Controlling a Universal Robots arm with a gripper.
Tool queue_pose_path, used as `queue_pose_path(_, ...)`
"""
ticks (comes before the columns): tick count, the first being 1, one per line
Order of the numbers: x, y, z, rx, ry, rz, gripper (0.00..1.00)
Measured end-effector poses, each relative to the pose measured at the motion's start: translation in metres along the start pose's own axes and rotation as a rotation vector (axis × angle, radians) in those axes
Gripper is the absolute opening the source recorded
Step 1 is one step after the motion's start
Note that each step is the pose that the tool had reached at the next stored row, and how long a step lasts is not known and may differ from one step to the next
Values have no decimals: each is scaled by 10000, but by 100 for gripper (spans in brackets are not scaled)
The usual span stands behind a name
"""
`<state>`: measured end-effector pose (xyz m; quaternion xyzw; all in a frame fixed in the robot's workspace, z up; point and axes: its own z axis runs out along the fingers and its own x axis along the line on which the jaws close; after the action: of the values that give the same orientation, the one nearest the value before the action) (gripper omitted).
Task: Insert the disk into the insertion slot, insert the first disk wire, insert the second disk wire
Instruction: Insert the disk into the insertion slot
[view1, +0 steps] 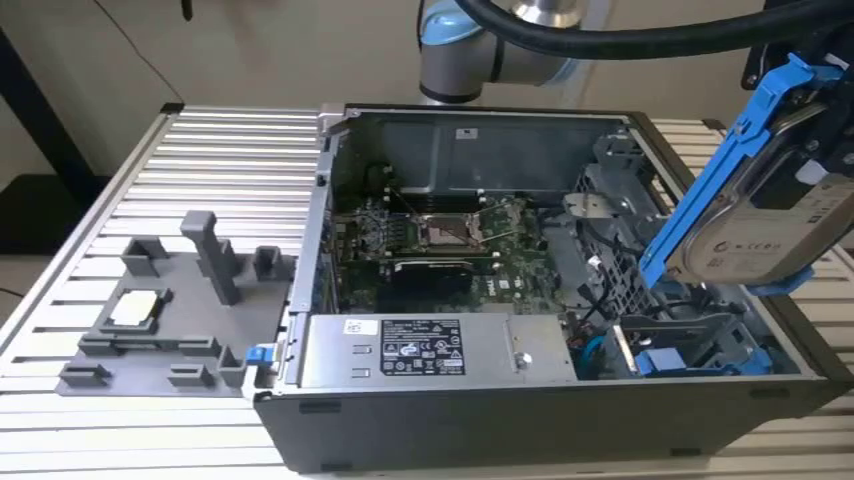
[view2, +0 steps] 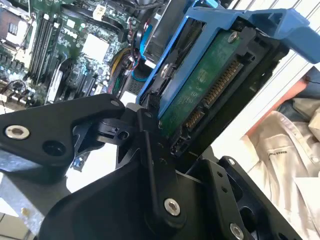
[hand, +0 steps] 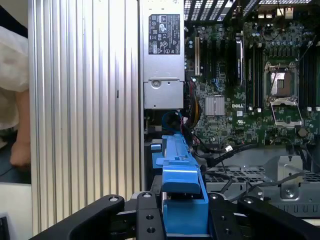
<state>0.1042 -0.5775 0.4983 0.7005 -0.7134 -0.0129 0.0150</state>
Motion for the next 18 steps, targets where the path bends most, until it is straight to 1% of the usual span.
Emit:
queue_pose_path(3, 0, -2, 23, 0, 0, 0, 33)
queue_pose_path(10, -1, -16, 120, 0, 0, 0, 33)
queue_pose_path(18, 0, -56, 205, 0, 0, -1, 33)
